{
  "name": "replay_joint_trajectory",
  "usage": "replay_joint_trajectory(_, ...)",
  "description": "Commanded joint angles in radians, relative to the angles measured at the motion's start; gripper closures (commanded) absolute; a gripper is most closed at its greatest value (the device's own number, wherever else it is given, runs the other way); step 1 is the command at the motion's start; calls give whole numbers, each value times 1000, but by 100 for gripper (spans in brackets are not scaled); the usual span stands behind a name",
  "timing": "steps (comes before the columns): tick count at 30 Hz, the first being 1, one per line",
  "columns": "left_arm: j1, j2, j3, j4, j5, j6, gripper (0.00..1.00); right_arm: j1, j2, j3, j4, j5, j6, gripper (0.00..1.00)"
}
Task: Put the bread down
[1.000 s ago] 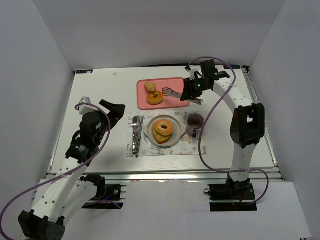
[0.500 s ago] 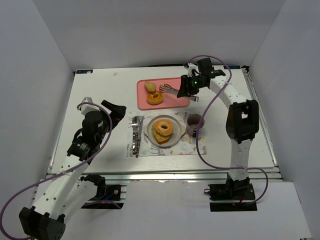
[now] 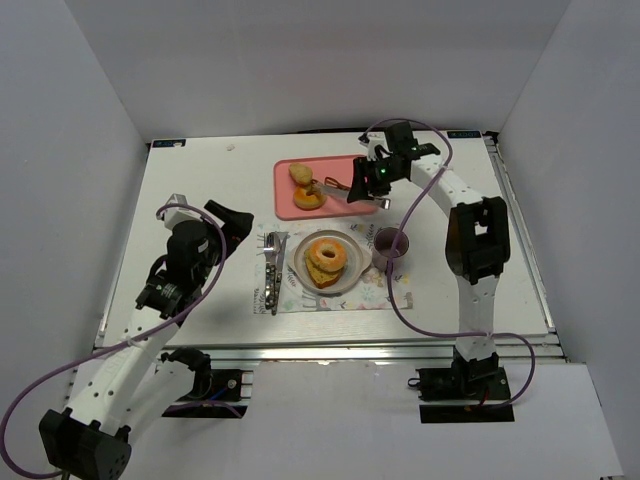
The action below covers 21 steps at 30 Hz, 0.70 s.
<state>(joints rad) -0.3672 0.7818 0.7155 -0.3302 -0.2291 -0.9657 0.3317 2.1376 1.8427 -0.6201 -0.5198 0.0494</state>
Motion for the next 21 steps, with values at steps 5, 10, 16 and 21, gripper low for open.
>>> replay_joint_trajectory(5,2,-1,27,3,-7,9,2,15,1,18,8,21,-8,56)
replay_joint_trajectory(10,1,-1,22,8,-6,9,2,13,-21,12,7,-2,-10,81)
replay_joint_trajectory(16,2,-12,22,6,-10,10,2,-22,-122,-2,17,-46,0,91)
replay_joint_trajectory(21,2,-27,9,13,-10,2,2,-79,-223,-49,-6,-127,-8,92)
